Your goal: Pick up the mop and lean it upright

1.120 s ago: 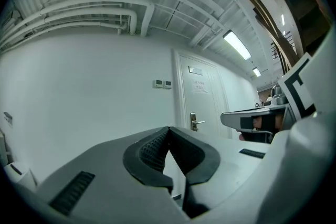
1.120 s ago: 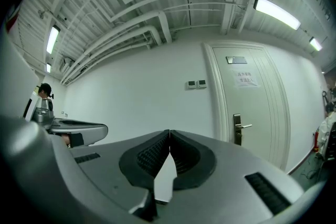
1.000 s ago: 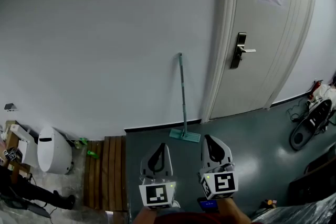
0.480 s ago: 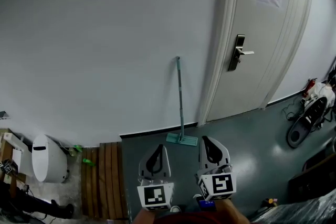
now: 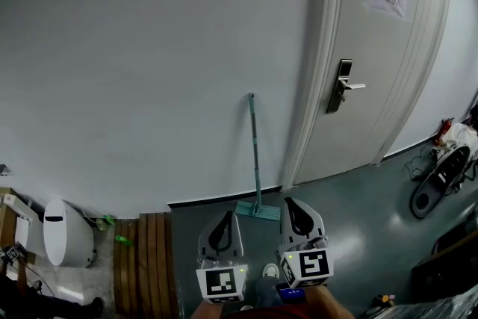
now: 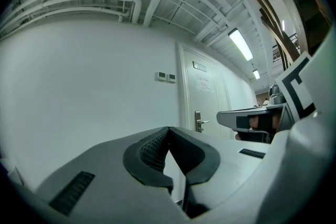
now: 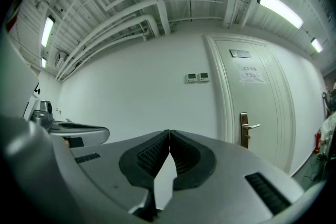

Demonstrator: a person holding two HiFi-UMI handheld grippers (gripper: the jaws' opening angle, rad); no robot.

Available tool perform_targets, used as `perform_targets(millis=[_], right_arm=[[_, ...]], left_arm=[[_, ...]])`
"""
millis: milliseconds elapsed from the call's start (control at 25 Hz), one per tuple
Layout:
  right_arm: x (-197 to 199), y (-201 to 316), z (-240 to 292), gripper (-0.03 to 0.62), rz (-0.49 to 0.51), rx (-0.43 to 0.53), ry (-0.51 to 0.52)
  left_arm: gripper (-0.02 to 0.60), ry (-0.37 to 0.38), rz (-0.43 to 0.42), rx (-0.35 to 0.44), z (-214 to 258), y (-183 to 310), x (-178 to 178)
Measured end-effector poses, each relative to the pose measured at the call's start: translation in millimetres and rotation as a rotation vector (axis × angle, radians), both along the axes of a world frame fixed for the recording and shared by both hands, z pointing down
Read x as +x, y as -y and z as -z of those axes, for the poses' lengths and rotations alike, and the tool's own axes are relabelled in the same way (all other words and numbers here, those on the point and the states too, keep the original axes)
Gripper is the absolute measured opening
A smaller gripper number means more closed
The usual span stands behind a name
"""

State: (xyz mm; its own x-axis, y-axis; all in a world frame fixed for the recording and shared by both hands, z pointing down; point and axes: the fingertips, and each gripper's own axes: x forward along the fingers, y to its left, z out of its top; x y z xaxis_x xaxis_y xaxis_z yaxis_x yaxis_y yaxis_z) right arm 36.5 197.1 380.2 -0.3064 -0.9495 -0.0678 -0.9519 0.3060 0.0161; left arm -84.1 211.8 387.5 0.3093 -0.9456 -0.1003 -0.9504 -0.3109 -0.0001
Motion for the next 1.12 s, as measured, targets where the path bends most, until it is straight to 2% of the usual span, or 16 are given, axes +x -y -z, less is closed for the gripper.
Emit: perform_targets(millis=[120, 400, 680, 920, 1120], right_arm=[[8.3, 29.1, -2.9, 0.018, 0.020, -0.014, 0.014], [28.6, 99.0, 0.9, 0.018, 0.050, -0.026, 0.014], [63.9, 157.6, 0.8, 0.018, 0.054, -0.043, 0.041], [92.0, 199.0, -5.1, 0.018, 0.066, -0.053, 0.061], [98.5, 222.9, -8.6, 0.018, 0.088, -0.055, 0.066]], left_arm=[[0.014, 0.018, 0.007, -0.007, -1.7, 27.8, 12.3], [0.014, 0.008, 0.034, -0.009, 8.6, 94.2, 34.4], [0.014, 0.028, 0.053, -0.012, 16.2, 152.6, 66.4], [0.014, 0.034, 0.067, -0.014, 16.4, 189.5, 93.8], [0.014, 0.045, 0.094, -0.020, 11.9, 209.8, 100.2]])
